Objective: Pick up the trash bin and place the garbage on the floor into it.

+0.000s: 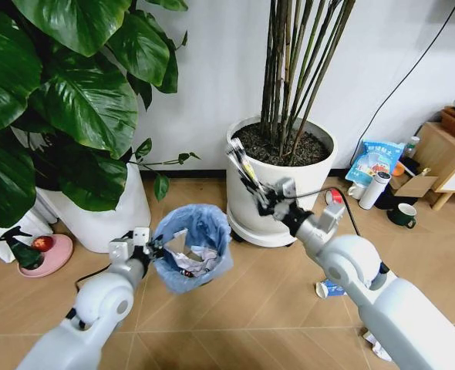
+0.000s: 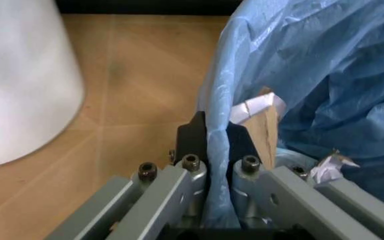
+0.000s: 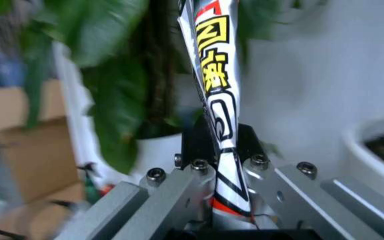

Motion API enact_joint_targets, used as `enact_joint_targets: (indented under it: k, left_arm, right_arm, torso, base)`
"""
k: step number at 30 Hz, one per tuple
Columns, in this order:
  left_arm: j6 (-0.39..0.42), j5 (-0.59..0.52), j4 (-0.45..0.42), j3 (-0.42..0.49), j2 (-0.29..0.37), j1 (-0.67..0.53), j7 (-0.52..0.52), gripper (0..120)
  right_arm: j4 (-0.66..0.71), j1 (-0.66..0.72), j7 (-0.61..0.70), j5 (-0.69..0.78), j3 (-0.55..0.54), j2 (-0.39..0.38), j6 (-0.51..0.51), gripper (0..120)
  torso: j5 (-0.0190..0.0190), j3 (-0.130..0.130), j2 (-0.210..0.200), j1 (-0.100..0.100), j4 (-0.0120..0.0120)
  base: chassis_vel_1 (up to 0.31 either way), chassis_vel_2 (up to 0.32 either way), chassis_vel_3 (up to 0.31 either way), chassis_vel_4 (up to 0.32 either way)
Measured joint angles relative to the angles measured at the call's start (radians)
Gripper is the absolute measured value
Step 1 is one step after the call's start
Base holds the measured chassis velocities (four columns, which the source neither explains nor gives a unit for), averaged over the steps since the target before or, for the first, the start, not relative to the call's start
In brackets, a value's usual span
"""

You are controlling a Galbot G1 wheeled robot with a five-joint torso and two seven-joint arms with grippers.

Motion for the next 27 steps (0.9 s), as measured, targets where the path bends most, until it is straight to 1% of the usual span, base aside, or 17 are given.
enact_joint_targets:
  k: [2, 3, 7, 11, 13, 15, 16, 20, 21, 22, 23, 26, 27]
  left_arm:
    - [0.005, -0.016, 0.003, 0.029, -0.007, -0.022, -0.011, 0]
    - [0.005, -0.016, 0.003, 0.029, -0.007, -0.022, -0.011, 0]
    - [0.013, -0.040, 0.005, 0.048, -0.004, -0.046, -0.024, 0]
    - [0.015, -0.050, 0.005, 0.047, 0.002, -0.054, -0.025, 0]
    - [0.015, -0.050, 0.005, 0.047, 0.002, -0.054, -0.025, 0]
    - [0.015, -0.052, 0.005, 0.041, 0.003, -0.054, -0.026, 0]
    - [0.015, -0.052, 0.005, 0.041, 0.003, -0.054, -0.026, 0]
    - [0.016, -0.059, 0.004, 0.039, 0.008, -0.062, -0.026, 0]
    - [0.017, -0.060, 0.004, 0.039, 0.008, -0.064, -0.026, 0]
    - [0.017, -0.060, 0.004, 0.039, 0.008, -0.064, -0.026, 0]
    - [0.017, -0.061, 0.004, 0.039, 0.009, -0.067, -0.026, 0]
    - [0.018, -0.063, 0.004, 0.041, 0.010, -0.071, -0.026, 0]
    - [0.018, -0.063, 0.004, 0.041, 0.010, -0.071, -0.026, 0]
  right_arm:
    - [0.001, 0.035, 0.009, 0.032, -0.051, 0.010, 0.000, 0]
    - [0.001, 0.035, 0.009, 0.032, -0.051, 0.010, 0.000, 0]
    - [-0.035, 0.061, 0.011, 0.030, -0.128, 0.023, 0.007, 0]
    - [-0.069, 0.038, -0.008, -0.024, -0.157, 0.024, 0.007, 0]
    - [-0.069, 0.038, -0.008, -0.024, -0.157, 0.024, 0.007, 0]
    - [-0.092, 0.029, -0.019, -0.061, -0.171, 0.024, 0.016, 11]
    - [-0.092, 0.029, -0.019, -0.061, -0.171, 0.024, 0.016, 11]
    - [-0.128, 0.027, -0.028, -0.090, -0.179, 0.023, 0.026, 30]
    - [-0.132, 0.027, -0.030, -0.093, -0.179, 0.022, 0.027, 32]
    - [-0.132, 0.027, -0.030, -0.093, -0.179, 0.022, 0.027, 32]
    - [-0.137, 0.027, -0.033, -0.097, -0.178, 0.022, 0.031, 36]
    - [-0.148, 0.026, -0.033, -0.106, -0.180, 0.025, 0.039, 52]
    - [-0.148, 0.026, -0.033, -0.106, -0.180, 0.025, 0.039, 52]
  torso:
    - [-0.0001, 0.000, 0.000, 0.000, 0.0001]
    - [-0.0001, 0.000, 0.000, 0.000, 0.0001]
    - [0.0000, 0.000, 0.000, 0.000, 0.0002]
    - [-0.0001, 0.000, 0.000, 0.000, 0.0001]
    - [-0.0001, 0.000, 0.000, 0.000, 0.0000]
    - [0.0002, 0.000, 0.000, 0.000, 0.0000]
    - [0.0002, 0.000, 0.000, 0.000, 0.0000]
    - [-0.0003, 0.000, 0.000, 0.000, 0.0001]
    - [-0.0002, 0.000, 0.000, 0.000, 0.0002]
    - [-0.0002, 0.000, 0.000, 0.000, 0.0002]
    - [0.0000, 0.000, 0.000, 0.000, 0.0001]
    - [0.0000, 0.000, 0.000, 0.000, 0.0000]
    - [0.0000, 0.000, 0.000, 0.000, 0.0000]
  base:
    - [0.000, 0.000, 0.000, 0.000]
    - [0.000, 0.000, 0.000, 0.000]
    - [0.000, 0.000, 0.000, 0.000]
    - [0.000, 0.000, 0.000, 0.000]
    - [0.000, 0.000, 0.000, 0.000]
    - [0.000, 0.000, 0.000, 0.000]
    - [0.000, 0.000, 0.000, 0.000]
    - [0.000, 0.000, 0.000, 0.000]
    - [0.000, 0.000, 0.000, 0.000]
    - [0.000, 0.000, 0.000, 0.000]
    - [0.000, 0.000, 0.000, 0.000]
    - [0.000, 0.000, 0.000, 0.000]
    - [0.000, 0.000, 0.000, 0.000]
